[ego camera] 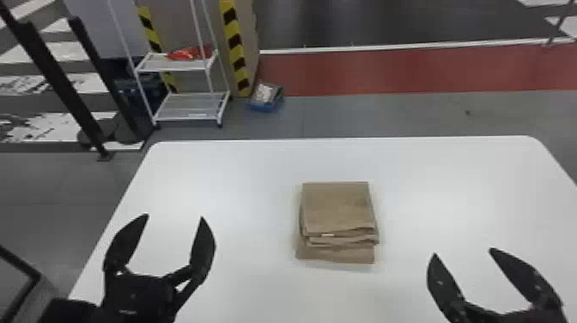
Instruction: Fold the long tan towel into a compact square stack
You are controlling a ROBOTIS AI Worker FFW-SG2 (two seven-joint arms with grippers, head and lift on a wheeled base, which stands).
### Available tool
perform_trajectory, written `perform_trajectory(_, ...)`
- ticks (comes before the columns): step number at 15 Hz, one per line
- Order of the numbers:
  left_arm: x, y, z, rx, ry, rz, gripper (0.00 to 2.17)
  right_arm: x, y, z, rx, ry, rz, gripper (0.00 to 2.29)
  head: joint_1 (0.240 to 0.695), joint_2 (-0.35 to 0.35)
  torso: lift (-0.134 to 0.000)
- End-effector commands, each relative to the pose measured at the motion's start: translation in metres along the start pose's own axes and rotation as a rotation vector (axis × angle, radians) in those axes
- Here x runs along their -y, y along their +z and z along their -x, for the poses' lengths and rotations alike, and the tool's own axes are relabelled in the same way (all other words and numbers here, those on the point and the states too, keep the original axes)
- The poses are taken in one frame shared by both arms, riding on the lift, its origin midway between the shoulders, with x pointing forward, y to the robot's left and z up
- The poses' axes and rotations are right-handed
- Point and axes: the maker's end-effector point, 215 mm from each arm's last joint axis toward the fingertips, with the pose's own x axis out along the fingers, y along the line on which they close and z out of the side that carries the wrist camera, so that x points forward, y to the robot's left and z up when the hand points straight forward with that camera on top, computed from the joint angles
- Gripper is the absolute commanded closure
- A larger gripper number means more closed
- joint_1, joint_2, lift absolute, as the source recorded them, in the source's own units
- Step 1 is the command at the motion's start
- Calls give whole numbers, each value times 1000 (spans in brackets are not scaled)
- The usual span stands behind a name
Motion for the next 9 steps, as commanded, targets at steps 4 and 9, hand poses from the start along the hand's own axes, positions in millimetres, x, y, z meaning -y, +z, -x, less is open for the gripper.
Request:
perform_trajectory(4, 23, -4, 1, -15, -41, 8, 36, -34, 6, -5, 22, 25, 41, 70, 695, 158, -57)
perform_trajectory(9, 5, -18, -2, -88, -12, 23, 36, -22, 32, 0, 118, 6, 87, 70, 695, 162, -57)
